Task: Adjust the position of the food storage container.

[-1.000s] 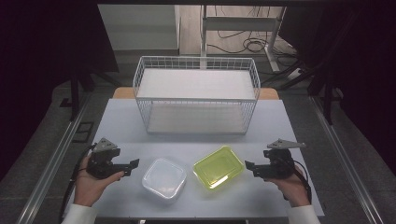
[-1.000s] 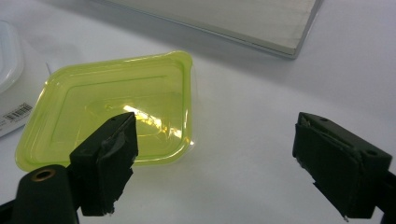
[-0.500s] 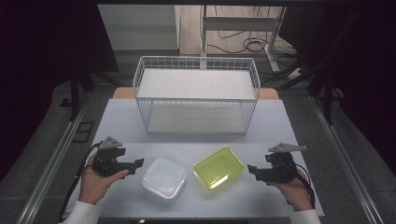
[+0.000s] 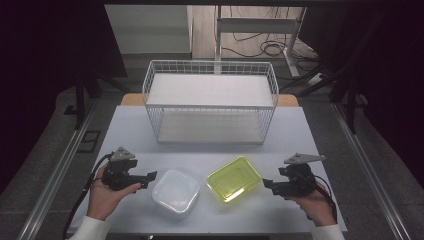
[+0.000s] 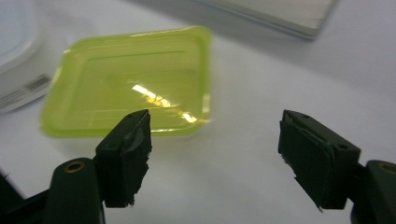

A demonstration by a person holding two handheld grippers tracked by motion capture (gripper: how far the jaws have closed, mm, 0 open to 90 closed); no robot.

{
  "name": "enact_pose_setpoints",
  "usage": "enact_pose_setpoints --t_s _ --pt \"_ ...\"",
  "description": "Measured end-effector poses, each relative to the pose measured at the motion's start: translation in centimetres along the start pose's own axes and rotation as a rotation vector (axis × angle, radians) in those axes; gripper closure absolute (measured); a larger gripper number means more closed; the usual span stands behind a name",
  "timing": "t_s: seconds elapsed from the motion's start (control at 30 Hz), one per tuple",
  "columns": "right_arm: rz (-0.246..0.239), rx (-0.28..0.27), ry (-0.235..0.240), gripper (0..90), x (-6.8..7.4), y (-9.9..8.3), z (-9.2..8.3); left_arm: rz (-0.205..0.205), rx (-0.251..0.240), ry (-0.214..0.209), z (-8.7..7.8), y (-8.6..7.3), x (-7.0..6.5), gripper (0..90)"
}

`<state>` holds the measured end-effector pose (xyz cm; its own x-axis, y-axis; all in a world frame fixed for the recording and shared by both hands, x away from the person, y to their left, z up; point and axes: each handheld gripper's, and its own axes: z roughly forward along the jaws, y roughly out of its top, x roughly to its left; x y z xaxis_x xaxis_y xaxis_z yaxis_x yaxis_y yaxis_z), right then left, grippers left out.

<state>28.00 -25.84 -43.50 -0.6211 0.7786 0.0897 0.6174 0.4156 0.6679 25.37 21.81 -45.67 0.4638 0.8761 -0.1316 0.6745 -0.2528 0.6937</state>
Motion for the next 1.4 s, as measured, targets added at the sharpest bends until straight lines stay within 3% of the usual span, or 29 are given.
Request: enact_pose_setpoints --t_s 0.1,0.43,0.47,0.6,0.8,0.83,0.97,1.17,1.4 --pt "-0.055 0.026 0.034 28.4 1.4 0.4 0.2 -0.014 -0.010 -0.013 -0.1 0.0 0.0 16.2" --pt "-0.108 0.084 0.112 46.7 3.4 0.0 0.8 -0.016 -0.007 0.013 -0.2 0.0 -0.2 15.3" --pt "-0.146 0.115 0.138 51.1 3.9 -0.2 1.0 -0.012 -0.007 0.009 -0.1 0.0 -0.1 15.3" --pt "-0.193 0.155 0.146 62.7 4.9 -0.3 1.8 0.001 0.011 0.006 0.4 0.0 -0.1 15.0" --pt "-0.267 0.229 0.167 75.2 6.3 -0.3 3.4 -0.024 0.000 -0.014 0.7 0.2 -0.2 14.3" --pt "-0.300 0.259 0.189 79.3 6.9 -0.4 4.1 -0.017 0.006 -0.022 0.7 0.3 -0.3 13.7" --pt "-0.343 0.320 0.215 88.5 7.8 -0.7 5.4 -0.022 0.003 -0.017 0.6 0.3 -0.2 13.5" --pt "-0.400 0.380 0.244 88.9 8.6 -0.9 7.1 -0.015 0.000 -0.010 0.4 0.4 -0.5 13.5" --pt "-0.424 0.381 0.246 88.9 9.6 -0.5 7.8 -0.013 -0.010 -0.006 0.0 0.4 -0.3 13.5"
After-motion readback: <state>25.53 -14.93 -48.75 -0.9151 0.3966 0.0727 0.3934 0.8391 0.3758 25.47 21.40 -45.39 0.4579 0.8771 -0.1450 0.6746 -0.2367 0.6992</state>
